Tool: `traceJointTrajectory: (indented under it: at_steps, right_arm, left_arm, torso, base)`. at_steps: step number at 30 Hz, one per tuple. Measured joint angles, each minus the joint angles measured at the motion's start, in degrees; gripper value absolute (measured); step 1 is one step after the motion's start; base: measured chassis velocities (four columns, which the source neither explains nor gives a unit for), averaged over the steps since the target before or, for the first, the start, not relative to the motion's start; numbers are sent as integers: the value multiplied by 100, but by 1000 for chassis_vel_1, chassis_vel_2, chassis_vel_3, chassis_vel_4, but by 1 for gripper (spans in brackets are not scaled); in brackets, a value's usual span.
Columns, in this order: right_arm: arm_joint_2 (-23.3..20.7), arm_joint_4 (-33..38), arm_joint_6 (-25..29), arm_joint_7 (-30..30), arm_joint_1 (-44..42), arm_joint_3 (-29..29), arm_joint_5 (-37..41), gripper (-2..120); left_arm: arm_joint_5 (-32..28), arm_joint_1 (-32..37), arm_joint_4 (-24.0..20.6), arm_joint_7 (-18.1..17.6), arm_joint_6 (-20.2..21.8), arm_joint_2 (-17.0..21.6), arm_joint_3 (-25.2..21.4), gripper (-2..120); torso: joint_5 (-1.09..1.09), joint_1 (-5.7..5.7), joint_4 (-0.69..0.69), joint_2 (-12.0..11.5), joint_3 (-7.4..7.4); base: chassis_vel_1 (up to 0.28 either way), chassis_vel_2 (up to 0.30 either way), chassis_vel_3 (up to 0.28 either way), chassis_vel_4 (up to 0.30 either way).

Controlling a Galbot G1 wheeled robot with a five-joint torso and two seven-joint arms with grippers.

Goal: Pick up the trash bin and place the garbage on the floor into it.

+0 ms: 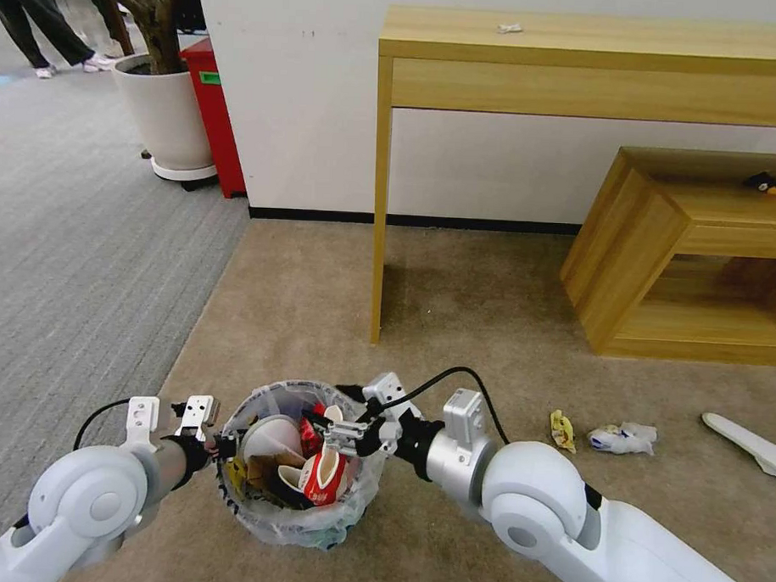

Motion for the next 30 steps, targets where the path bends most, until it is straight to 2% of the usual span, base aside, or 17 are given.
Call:
traceJointTrajectory:
  at_steps: [1, 2, 5, 7, 10, 11, 14, 16, 18, 20, 22, 24, 26, 27, 30]
  right_arm:
    - [10, -45, 18, 49, 0, 37, 11, 88]
    - [52, -224, 58, 146, 0, 172, 32, 95]
    - [109, -630, 132, 180, -20, 425, 34, 100]
    - [126, -853, 162, 174, -41, 530, 35, 100]
    - [158, -1601, 207, 91, -187, 864, 79, 100]
    - [158, -1601, 207, 91, -187, 864, 79, 100]
    - [278, -2346, 215, 47, -272, 985, 226, 100]
    - [317, -2510, 228, 18, -273, 986, 217, 100]
    - [590, -3398, 367, -182, -216, 909, -34, 100]
    - [652, -3578, 402, -235, -193, 883, -90, 100]
    - [1008, -4380, 534, -443, -41, 774, -368, 100]
    - [1078, -4478, 552, -471, -13, 759, -412, 100]
    - [1536, -5124, 703, -663, 250, 694, -730, 100]
    - [1536, -5124, 703, -663, 250, 694, -730, 100]
    - [1910, -5841, 797, -824, 610, 636, -914, 100]
  left_arm:
    - [1, 12, -2, 0, 0, -9, -19, 0]
    - [2, 44, -12, 0, 0, -27, -65, 0]
    - [3, 84, -20, 1, 0, -48, -113, 0]
    - [4, 101, -24, 1, 0, -59, -131, 0]
    - [7, 110, -32, 6, 0, -75, -142, 0]
    - [7, 110, -32, 6, 0, -75, -142, 0]
    - [6, 128, -52, 10, 0, -80, -143, 0]
    - [7, 130, -62, 9, 0, -80, -143, 0]
    - [-7, 130, -143, -12, 0, -76, -146, 0]
    - [-17, 131, -165, -20, 0, -72, -149, 0]
    - [-65, 131, -233, -64, 0, -51, -163, 0]
    - [-70, 131, -241, -69, 0, -50, -165, 0]
    - [-80, 136, -281, -97, 0, -51, -169, 0]
    - [-80, 136, -281, -97, 0, -51, -169, 0]
    - [-83, 140, -304, -145, 0, -75, -179, 0]
  torso:
    - [0, 0, 0, 0, 0]
    - [0, 0, 0, 0, 0]
    - [0, 0, 0, 0, 0]
    - [1, 0, 1, 0, 0]
    - [1, 0, 0, 0, 0]
    - [1, 0, 0, 0, 0]
    - [0, 0, -1, 0, 0]
    - [-1, 0, -1, 0, 0]
    - [2, 0, 0, 0, 1]
    - [1, 0, 0, 0, 1]
    - [-2, 0, -2, 0, 1]
    - [-2, 0, -2, 0, 1]
    - [0, 0, 1, 0, 1]
    - [0, 0, 1, 0, 1]
    - [0, 0, 2, 0, 1]
  base:
    - [0, 0, 0, 0]
    - [0, 0, 0, 0]
    - [0, 0, 0, 0]
    - [0, 0, 0, 0]
    - [0, 0, 0, 0]
    - [0, 0, 0, 0]
    - [0, 0, 0, 0]
    - [0, 0, 0, 0]
    - [0, 0, 0, 0]
    - [0, 0, 0, 0]
    - [0, 0, 0, 0]
    - [0, 0, 0, 0]
    - [0, 0, 0, 0]
    - [0, 0, 0, 0]
    - [0, 0, 0, 0]
